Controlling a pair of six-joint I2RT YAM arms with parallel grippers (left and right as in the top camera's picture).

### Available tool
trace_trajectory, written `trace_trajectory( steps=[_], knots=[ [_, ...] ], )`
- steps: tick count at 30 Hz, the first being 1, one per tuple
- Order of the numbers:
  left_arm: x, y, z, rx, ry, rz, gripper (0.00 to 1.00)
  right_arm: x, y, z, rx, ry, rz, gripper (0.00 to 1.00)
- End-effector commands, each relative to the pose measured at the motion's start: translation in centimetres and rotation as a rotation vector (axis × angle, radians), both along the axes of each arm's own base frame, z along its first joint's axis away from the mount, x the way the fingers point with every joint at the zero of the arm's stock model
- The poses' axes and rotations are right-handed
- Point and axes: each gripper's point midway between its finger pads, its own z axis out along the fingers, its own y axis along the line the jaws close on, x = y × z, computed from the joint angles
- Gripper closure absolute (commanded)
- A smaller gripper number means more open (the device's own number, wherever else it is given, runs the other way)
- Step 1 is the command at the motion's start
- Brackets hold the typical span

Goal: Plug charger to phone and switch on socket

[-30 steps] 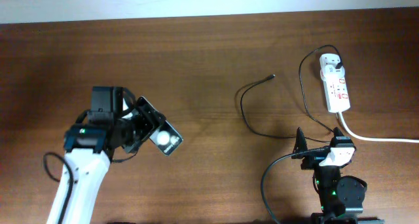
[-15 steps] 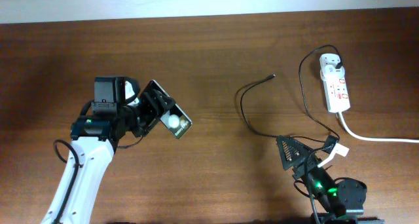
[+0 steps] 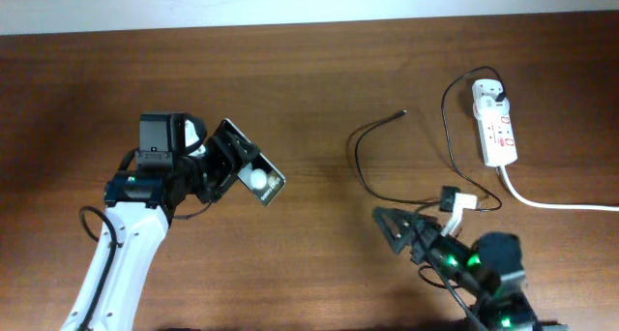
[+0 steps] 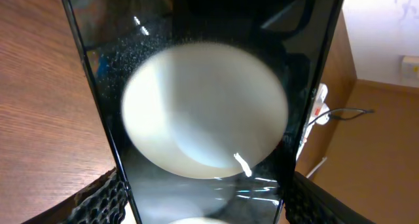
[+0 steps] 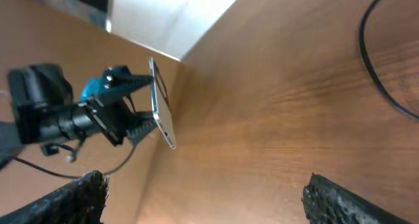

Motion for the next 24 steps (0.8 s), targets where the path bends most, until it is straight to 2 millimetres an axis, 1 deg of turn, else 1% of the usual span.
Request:
trace_trajectory(
  steps=[1,3,5,6,7,9,11,13,15,18,21,23,24],
  knots=[
    [0.2,-0.3,0.6,-0.045,0.015,0.033,0.33,1.9,2.9,2.2,-0.110,-0.071,0.070,0.01],
    [0.2,-0.3,0.6,-0.055,0.027,0.049,0.33,2.8,5.2,2.0,-0.139,-0.056,0.107,0.01],
    [0.1,-0.4,0.7,-0.067,0.036,0.057,0.33,3.5,9.2,1.9,-0.140,-0.097,0.168,0.01],
    [0.0,-0.7,0.8,-0.095,0.052,0.063,0.34,3.9,10.8,1.9,-0.130,-0.129,0.181,0.01],
    [0.0,-0.8,0.9,-0.109,0.062,0.067,0.34,4.3,11.5,2.0,-0.121,-0.154,0.178,0.01],
    [-0.2,-1.2,1.1,-0.136,0.073,0.062,0.34,5.5,12.6,1.4,-0.122,-0.186,0.135,0.01],
    [-0.4,-1.6,1.4,-0.173,0.088,0.054,0.33,5.6,13.7,0.1,-0.152,-0.199,0.154,0.01],
    [-0.5,-1.7,1.4,-0.179,0.090,0.050,0.34,5.9,14.4,-0.6,-0.150,-0.210,0.163,0.01],
    [-0.5,-1.7,1.4,-0.190,0.105,0.069,0.33,5.9,15.3,-0.6,-0.145,-0.215,0.179,0.05],
    [-0.5,-1.7,1.4,-0.191,0.107,0.070,0.33,5.9,17.3,0.1,-0.136,-0.228,0.214,0.07],
    [-0.6,-2.0,1.4,-0.192,0.108,0.063,0.33,6.1,18.8,1.0,-0.132,-0.257,0.236,0.20],
    [-0.8,-2.4,1.5,-0.194,0.110,0.049,0.33,6.5,19.1,1.2,-0.131,-0.261,0.234,0.23],
    [-0.9,-2.6,1.5,-0.197,0.111,0.041,0.33,6.7,19.2,1.5,-0.139,-0.280,0.235,0.30]
  ],
)
